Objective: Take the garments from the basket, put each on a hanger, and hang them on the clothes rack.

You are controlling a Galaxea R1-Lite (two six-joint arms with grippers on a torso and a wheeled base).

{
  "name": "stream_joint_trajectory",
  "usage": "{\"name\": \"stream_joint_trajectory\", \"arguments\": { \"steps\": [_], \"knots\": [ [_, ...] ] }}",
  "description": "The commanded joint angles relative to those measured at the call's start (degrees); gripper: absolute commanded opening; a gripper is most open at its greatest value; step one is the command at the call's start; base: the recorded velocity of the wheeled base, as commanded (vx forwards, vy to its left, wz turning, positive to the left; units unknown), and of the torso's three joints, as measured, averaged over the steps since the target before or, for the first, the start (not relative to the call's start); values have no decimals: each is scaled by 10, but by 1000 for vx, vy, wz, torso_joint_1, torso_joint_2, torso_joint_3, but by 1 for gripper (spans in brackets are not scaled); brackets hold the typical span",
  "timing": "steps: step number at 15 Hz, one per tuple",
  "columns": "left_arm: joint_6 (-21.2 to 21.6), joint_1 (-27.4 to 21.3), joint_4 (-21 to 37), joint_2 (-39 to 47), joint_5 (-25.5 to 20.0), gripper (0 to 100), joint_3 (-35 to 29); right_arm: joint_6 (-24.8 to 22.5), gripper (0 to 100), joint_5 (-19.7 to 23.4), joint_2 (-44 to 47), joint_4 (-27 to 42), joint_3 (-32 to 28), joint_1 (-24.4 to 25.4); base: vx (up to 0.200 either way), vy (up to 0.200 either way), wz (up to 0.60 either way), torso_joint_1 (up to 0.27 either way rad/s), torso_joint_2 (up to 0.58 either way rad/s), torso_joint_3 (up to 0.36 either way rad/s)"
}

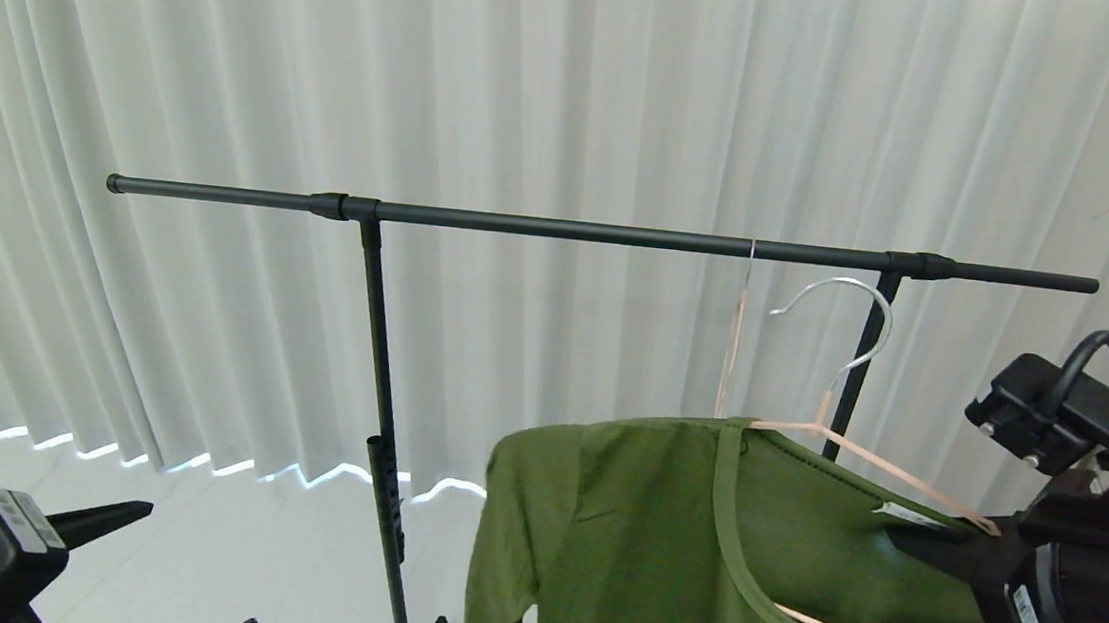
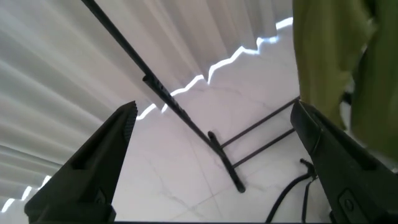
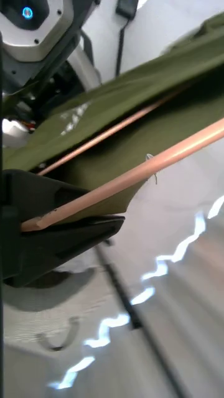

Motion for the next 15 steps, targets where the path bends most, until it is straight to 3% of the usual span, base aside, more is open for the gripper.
{"name": "stream_joint_trajectory", "arguments": {
  "steps": [1,4,7,13,15],
  "knots": [
    [-3,10,-1,21,1,100,-21,26,0,-34,18,61,-29,-17,0,0,0,0,0,0],
    [2,17,-1,37,2,100,-24,72,0,-57,21,116,-38,-53,0,0,0,0,0,0],
    [2,17,-1,53,3,100,-30,77,0,-77,12,162,-37,-80,0,0,0,0,0,0],
    [2,20,-1,78,9,100,-45,99,0,-76,19,161,-37,-75,0,0,0,0,0,0],
    [3,20,-1,83,19,100,-45,99,0,-76,18,161,-37,-75,0,200,0,5,2,5]
  ]
}}
